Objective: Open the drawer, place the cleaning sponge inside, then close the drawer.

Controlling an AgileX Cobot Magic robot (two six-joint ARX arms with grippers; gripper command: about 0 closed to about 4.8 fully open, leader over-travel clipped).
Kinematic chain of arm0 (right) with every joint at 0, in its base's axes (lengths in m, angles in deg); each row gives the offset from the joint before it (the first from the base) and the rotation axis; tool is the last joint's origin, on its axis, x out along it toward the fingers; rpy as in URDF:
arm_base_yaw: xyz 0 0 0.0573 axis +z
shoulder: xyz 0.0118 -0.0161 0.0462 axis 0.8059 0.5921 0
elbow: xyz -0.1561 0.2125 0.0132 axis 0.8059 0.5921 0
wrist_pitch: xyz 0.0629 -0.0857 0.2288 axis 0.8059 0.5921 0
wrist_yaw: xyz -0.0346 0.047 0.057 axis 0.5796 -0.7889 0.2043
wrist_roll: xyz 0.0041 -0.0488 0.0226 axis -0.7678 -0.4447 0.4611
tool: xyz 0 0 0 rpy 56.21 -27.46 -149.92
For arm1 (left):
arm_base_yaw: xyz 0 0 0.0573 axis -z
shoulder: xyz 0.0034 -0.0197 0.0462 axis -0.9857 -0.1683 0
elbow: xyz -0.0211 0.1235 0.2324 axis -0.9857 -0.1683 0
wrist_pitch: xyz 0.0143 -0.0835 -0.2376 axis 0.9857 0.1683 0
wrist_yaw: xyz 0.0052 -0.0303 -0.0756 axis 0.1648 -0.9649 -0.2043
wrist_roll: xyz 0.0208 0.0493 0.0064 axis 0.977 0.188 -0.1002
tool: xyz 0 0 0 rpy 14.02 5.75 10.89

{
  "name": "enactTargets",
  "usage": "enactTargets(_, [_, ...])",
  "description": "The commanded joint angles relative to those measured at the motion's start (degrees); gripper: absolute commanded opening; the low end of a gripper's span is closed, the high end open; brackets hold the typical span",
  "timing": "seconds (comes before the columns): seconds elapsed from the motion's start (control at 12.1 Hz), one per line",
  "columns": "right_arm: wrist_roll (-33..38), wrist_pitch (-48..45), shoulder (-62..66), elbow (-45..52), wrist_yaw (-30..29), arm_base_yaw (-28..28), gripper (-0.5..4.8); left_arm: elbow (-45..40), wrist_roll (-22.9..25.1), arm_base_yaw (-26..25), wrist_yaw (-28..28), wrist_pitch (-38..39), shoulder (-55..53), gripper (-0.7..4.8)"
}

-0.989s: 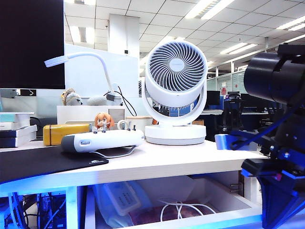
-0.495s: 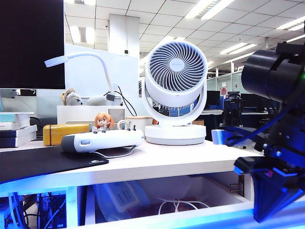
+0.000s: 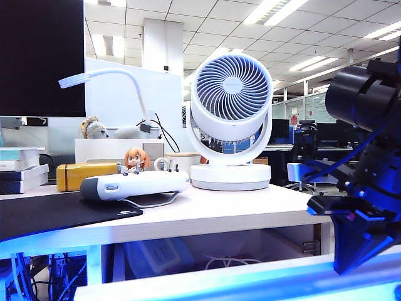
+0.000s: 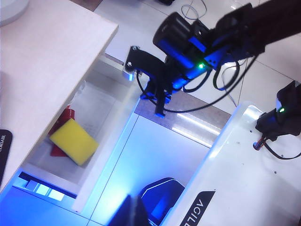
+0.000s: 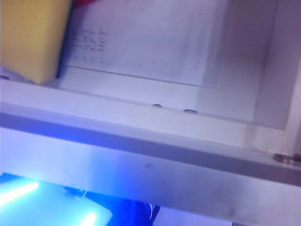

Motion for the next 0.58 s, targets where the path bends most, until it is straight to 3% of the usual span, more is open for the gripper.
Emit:
enactTargets(0.08, [-1.31,-1.25,2.58,-3.82,-1.27,-0.50,-0.05,0.28,0.44,-0.02,-0.33,-0.46,0.11,-0.05])
enactTargets(0.58, [-1.55,-1.55,9.64,-10.91,-1.49,-0.52,-0.05,0.28,0.00,-0.02,-0.33,-0.44,0.11,-0.05])
